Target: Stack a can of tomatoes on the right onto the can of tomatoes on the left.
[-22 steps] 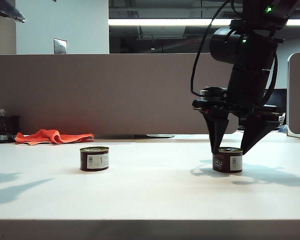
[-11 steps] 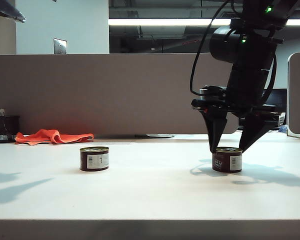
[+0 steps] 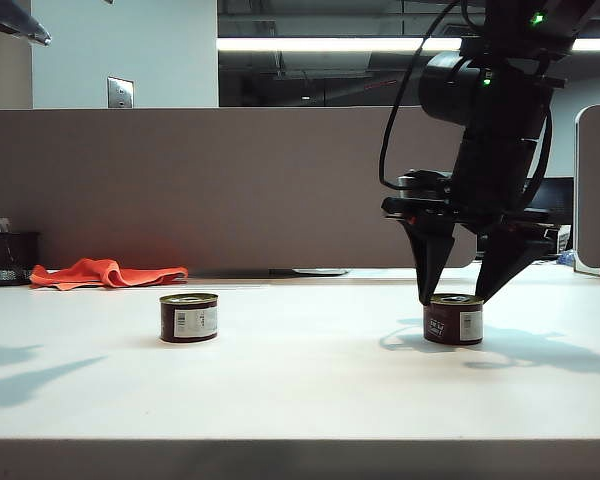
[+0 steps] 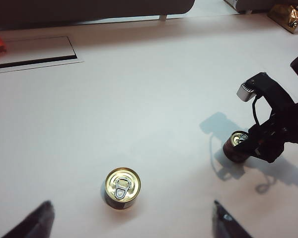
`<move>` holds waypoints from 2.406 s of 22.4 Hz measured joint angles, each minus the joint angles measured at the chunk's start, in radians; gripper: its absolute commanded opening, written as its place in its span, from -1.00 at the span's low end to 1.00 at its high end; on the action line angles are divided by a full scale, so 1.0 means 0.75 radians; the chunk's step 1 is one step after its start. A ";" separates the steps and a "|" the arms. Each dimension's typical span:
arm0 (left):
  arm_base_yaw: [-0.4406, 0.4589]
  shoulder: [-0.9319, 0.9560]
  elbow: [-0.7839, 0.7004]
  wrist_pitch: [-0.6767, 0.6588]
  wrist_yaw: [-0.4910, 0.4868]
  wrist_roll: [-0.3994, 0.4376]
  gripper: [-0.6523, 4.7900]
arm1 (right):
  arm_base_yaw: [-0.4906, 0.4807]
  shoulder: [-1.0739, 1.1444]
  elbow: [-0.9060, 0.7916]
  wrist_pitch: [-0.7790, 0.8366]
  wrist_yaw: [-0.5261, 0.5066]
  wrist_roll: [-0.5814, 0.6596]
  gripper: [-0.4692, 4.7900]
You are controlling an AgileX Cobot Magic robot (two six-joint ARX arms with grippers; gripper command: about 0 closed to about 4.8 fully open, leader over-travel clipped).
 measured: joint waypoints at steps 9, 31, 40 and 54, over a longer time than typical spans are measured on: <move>0.000 0.000 0.000 0.000 0.000 0.001 0.72 | 0.000 0.000 0.000 0.001 0.002 0.000 0.33; 0.000 0.000 0.000 0.001 0.000 0.001 0.72 | 0.000 0.008 0.067 -0.053 0.003 0.001 0.11; 0.000 0.000 0.000 -0.010 -0.174 0.054 0.71 | 0.140 0.006 0.383 -0.096 -0.058 0.001 0.11; 0.081 0.001 0.000 -0.108 -0.250 0.177 0.57 | 0.419 0.278 0.765 -0.057 -0.063 -0.001 0.11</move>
